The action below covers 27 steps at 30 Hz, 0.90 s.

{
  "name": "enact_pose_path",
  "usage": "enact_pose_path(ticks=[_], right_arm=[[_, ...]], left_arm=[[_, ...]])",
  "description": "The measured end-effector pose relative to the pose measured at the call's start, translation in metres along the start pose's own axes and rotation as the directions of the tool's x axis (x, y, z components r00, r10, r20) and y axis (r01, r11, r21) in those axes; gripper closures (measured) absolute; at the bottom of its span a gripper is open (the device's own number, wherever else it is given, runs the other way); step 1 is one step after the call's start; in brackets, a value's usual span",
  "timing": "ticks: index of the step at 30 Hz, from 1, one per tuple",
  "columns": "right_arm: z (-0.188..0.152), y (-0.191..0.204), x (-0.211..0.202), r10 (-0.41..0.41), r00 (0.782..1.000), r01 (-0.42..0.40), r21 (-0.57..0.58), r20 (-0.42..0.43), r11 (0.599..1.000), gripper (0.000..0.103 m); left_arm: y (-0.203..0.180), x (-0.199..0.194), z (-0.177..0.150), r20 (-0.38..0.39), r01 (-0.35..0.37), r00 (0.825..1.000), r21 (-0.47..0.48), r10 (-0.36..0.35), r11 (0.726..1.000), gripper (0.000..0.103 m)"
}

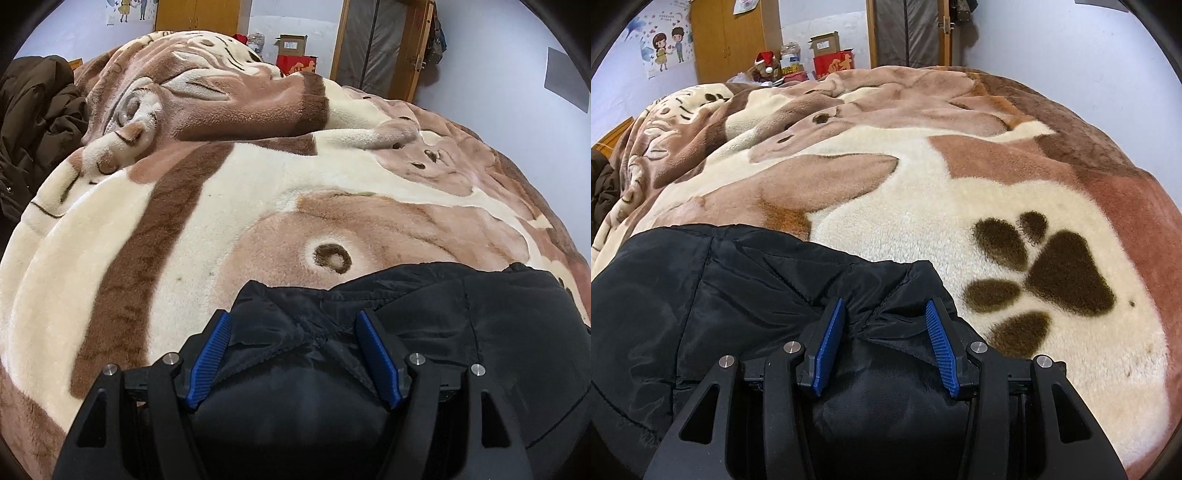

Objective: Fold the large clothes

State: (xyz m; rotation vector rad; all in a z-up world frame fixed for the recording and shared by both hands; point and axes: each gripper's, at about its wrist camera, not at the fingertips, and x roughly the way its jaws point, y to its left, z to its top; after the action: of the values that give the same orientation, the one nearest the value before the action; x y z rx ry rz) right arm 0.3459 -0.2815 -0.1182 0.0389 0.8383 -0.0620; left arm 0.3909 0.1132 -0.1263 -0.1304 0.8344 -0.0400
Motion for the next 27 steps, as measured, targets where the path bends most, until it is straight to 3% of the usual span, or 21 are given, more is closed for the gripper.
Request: enact_pose_path(ticks=[6,10,15,18,20,24,27], right_arm=[[0.011,0.001,-0.011,-0.014,0.999,0.013,-0.013,-0.05,1.0,0.057],[0.02,-0.002,-0.059,0.008,1.0,-0.008,0.003,0.023,1.0,0.057],[0.009,0.003,-0.118,0.08,0.992,-0.081,0.005,0.098,0.997,0.057],[-0.009,0.006,-0.117,0.069,0.995,-0.068,-0.028,0.067,0.997,0.057],[-0.022,-0.001,-0.095,0.034,0.999,-0.034,-0.015,-0.005,0.999,0.057],[-0.036,-0.012,-0.072,0.05,0.999,-0.05,-0.014,-0.013,0.999,0.056],[-0.036,-0.004,-0.068,0.015,1.0,-0.016,-0.057,-0.015,0.998,0.056]], left_arm=[[-0.003,-0.021,0.014,-0.035,-0.025,0.999,0.007,0.025,1.0,0.031],[-0.008,-0.069,0.024,0.028,-0.002,1.0,0.002,0.002,1.0,0.032],[-0.049,-0.119,0.014,0.1,0.097,0.99,0.068,-0.104,0.993,0.032],[-0.077,-0.109,-0.005,0.049,0.147,0.987,0.126,-0.154,0.981,0.032],[-0.09,-0.081,-0.021,-0.031,0.132,0.991,0.144,-0.129,0.981,0.031],[-0.089,-0.06,-0.03,-0.028,0.127,0.992,0.105,-0.124,0.986,0.03],[-0.092,-0.057,-0.027,-0.038,0.117,0.993,0.127,-0.113,0.985,0.03]])
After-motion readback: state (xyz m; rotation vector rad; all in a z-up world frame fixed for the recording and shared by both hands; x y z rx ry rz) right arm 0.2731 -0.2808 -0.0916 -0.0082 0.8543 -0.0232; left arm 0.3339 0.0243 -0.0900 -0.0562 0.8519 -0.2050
